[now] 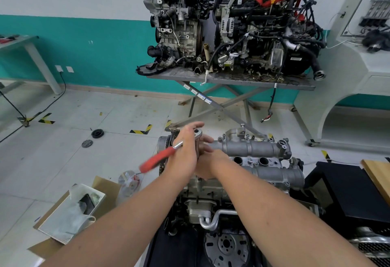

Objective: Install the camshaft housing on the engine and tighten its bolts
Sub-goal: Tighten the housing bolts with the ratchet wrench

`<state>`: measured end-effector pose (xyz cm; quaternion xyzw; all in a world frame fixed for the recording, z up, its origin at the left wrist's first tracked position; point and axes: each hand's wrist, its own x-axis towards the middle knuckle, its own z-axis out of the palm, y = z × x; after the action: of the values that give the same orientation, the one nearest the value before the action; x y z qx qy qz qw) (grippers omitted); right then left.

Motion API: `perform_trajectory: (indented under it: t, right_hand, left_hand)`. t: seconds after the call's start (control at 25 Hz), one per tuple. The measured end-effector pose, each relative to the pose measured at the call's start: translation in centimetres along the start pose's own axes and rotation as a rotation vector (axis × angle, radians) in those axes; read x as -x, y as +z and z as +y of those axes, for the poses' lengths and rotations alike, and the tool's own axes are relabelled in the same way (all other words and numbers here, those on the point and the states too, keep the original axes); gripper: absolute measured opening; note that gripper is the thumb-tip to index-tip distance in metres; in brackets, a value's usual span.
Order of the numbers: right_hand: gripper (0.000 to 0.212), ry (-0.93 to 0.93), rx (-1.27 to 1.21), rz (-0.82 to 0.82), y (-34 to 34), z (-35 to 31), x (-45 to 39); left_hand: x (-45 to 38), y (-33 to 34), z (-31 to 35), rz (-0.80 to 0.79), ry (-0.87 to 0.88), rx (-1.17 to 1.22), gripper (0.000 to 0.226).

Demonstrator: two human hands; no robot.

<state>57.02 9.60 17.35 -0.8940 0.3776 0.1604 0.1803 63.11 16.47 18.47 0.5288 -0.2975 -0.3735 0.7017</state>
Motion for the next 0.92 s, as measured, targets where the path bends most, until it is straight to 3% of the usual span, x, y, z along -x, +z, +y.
perform_trajectory:
  t: [0.08, 0.24, 0.52, 0.64, 0.8, 0.92]
  right_hand:
    - [0.012, -0.019, -0.003, 0.02, 0.2, 0.2, 0.1]
    - [0.011, 0.029, -0.12, 0.041, 0.1, 0.3, 0.6]
    - [0.013, 0.08, -0.116, -0.045, 0.0, 0.2, 0.5]
    - [0.01, 0.088, -0.123, -0.067, 0.0, 0.2, 0.4]
    - [0.013, 0.112, -0.169, -0.054, 0.2, 0.3, 0.3]
    - [0.005, 0.111, -0.147, -0.05, 0.2, 0.3, 0.5]
  left_hand:
    - [-0.2, 0.0, 0.0, -0.008, -0.094, 0.094, 0.053]
    - [-1.0, -1.0, 1.5, -0.07, -0.198, 0.141, 0.041]
    - [-3.1, -4.0, 5.2, -0.474, -0.401, -0.273, 0.049]
    - [-3.6, -3.7, 6.0, -0.47, -0.468, -0.3, 0.041]
    - [-3.6, -0.3, 6.2, -0.296, -0.32, -0.543, 0.025]
    - [-3.4, 1.1, 6.8, -0.45, 0.019, -1.193, 0.029]
